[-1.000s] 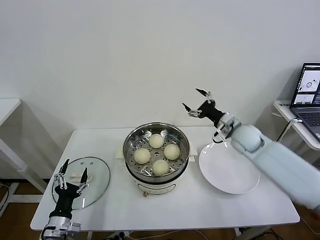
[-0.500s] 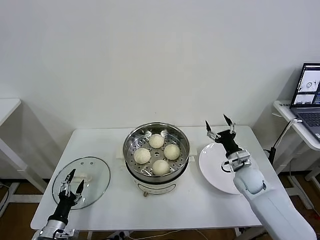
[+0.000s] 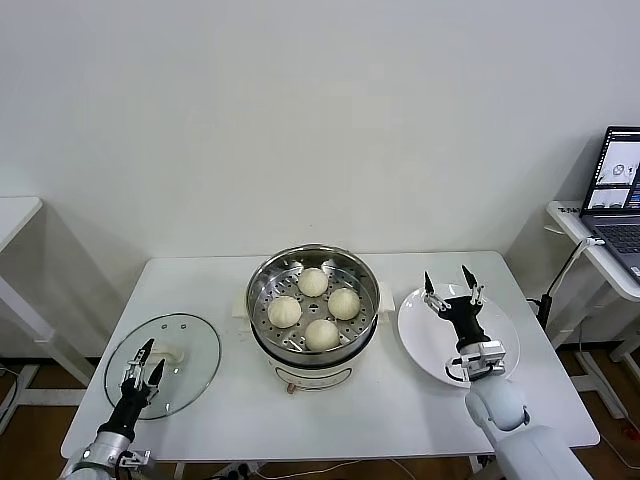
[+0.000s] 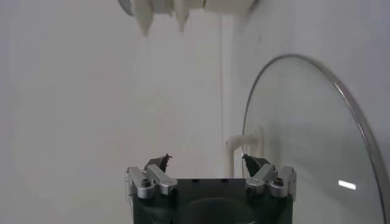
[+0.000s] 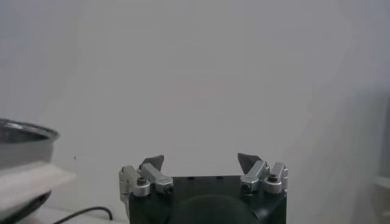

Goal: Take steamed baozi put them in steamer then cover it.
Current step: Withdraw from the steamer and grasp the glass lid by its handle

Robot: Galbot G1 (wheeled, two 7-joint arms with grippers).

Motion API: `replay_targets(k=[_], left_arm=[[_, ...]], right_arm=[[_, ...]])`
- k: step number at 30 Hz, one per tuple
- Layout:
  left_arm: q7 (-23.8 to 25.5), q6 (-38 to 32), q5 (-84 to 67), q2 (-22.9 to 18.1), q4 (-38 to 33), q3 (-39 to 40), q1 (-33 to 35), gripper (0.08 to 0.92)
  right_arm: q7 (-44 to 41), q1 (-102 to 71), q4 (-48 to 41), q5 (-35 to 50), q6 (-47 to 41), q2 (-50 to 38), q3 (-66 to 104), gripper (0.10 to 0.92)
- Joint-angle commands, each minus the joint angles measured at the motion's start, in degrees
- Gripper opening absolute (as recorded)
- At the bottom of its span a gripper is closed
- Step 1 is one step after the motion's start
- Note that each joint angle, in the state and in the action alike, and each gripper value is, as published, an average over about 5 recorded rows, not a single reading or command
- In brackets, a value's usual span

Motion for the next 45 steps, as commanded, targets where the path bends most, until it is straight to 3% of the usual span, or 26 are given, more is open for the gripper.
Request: replay_targets(k=[1,22,38,41,45], left_arm=[[-1.8,0.0,4.2,0.1,4.1,0.0,-3.8,0.823],[0.2,2.7,3.7,0.1,6.5,1.9,-7.5,0.81],[1.9,2.8,-1.3,0.6,9.5,2.6,-8.3,0.376],[2.1,2.8,-3.5,0.9,6.7,2.2,-7.5,0.29],[3.2,4.5,-8.0,2.1,-2.2,0.4,-5.0,0.2]], right_arm=[[0.3,-3.3,-0.7,-3.4,1.0,2.2,2.5,0.823],[0.0,-4.7,-1.0,-7.7,1.6,2.9,3.4,0.823],[0.0,-5.2,-0.5,-7.9,1.7,3.6,3.5,0.823],[-0.1,-5.9,-0.3,-7.9,1.9,3.8,4.0,0.823],[-0.3,-7.0,0.2,-7.9,2.2,4.2,5.0,0.823]])
